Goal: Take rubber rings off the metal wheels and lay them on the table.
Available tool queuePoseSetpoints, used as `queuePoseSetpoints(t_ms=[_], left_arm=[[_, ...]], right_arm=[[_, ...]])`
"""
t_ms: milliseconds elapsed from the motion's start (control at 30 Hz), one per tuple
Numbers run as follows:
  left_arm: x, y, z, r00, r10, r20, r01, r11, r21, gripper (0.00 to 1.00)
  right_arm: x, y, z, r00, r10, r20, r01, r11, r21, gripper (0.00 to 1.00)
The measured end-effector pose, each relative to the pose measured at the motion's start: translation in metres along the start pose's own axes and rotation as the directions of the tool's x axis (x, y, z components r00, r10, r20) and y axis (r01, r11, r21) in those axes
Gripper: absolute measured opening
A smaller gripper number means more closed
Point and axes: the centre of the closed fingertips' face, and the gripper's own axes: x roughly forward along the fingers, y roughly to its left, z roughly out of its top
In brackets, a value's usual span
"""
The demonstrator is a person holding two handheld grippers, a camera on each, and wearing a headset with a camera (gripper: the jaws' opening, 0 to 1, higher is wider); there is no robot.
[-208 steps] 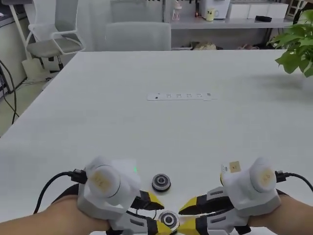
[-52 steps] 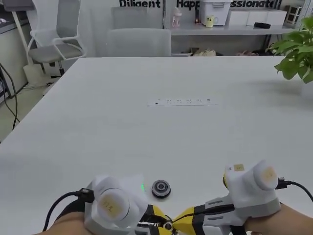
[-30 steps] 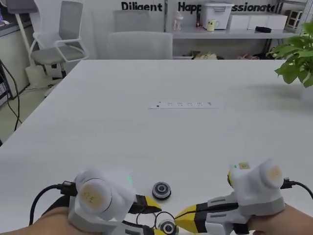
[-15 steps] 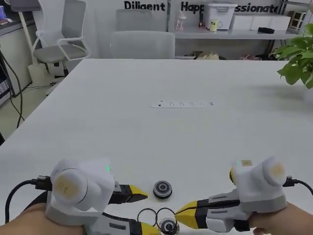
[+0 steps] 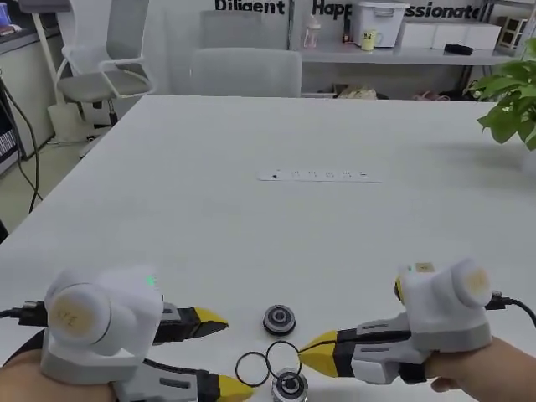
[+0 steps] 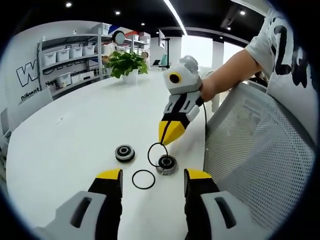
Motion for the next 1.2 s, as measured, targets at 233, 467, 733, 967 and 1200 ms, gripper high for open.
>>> queuePoseSetpoints(t_ms=[233,467,733,967,1200], left_arm=[[-0.006,0.005,-0.003,0.9997,0.022,0.005,-0.022,1.0,-0.013,0.5],[-0.011,0.008,-0.007,0.9992,0.039,0.0,-0.039,0.999,-0.012,0.54],[-0.015,0.011,-0.012,0.9986,0.053,-0.005,-0.054,0.998,-0.02,0.57],[-0.016,0.013,-0.015,0.9982,0.06,-0.01,-0.06,0.998,-0.023,0.58],[-0.016,0.012,-0.017,0.9981,0.061,-0.014,-0.061,0.998,-0.022,0.59]], right_arm=[[0.003,-0.001,0.004,1.0,-0.001,0.003,0.001,1.0,-0.002,0.0],[0.011,0.002,0.011,0.9999,0.008,0.006,-0.008,1.0,-0.009,0.0],[0.019,0.003,0.01,0.9999,0.013,0.0,-0.013,1.0,-0.008,0.0],[0.025,0.003,0.01,0.9999,0.012,-0.001,-0.012,1.0,-0.004,0.0],[0.033,0.003,0.007,0.9998,0.014,-0.012,-0.014,1.0,-0.006,0.0]])
